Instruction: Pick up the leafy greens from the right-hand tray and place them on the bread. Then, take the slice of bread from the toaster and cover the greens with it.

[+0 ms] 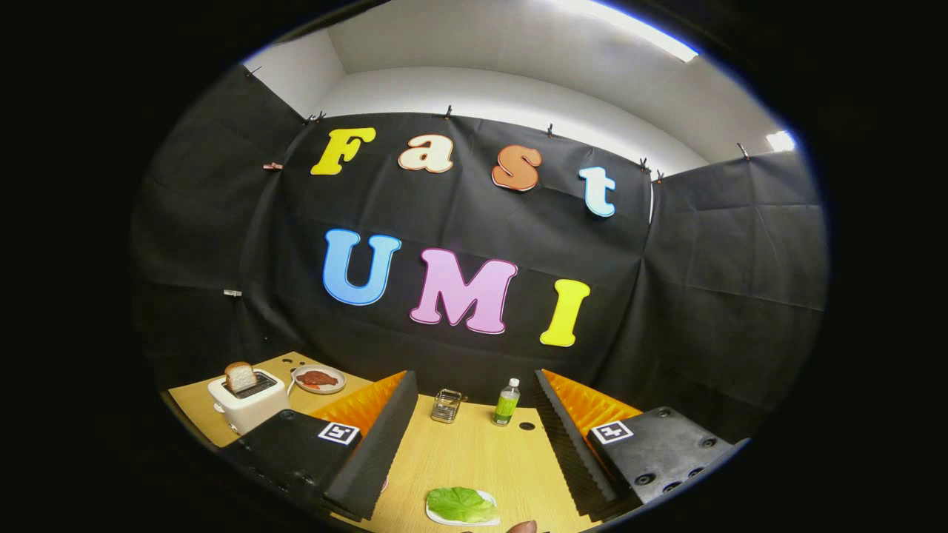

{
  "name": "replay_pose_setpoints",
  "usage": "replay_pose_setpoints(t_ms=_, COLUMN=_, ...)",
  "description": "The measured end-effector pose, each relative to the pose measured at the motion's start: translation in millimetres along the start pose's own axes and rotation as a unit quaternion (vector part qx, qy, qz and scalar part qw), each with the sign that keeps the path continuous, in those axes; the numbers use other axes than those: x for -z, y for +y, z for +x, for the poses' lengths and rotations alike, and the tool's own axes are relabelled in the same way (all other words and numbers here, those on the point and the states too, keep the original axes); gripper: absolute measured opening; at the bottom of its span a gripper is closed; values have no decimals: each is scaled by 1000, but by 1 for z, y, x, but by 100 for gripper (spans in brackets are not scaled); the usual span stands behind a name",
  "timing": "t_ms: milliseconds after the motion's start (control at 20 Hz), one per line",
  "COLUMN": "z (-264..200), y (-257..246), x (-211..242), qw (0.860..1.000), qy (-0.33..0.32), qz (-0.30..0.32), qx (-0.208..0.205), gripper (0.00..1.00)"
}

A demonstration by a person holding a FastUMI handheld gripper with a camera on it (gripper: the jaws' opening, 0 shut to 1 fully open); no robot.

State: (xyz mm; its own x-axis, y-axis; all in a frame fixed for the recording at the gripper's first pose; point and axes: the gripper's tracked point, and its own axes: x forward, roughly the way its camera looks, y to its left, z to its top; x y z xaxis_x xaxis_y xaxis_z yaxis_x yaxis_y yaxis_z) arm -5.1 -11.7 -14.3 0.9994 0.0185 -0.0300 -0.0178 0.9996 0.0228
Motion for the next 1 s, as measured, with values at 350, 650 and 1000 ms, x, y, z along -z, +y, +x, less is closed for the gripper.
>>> replay_pose_setpoints(t_ms=350, z=12, y=3, x=35, qw=998, qy=38, qz=-5, qx=-52, gripper=97)
replay_pose_setpoints(t_ms=650, z=23, y=13, x=119, qw=981, qy=131, qz=-20, qx=-139, gripper=97)
replay_pose_setpoints(t_ms=1000, z=30, y=8, x=260, qw=941, qy=275, qz=-39, qx=-195, gripper=96)
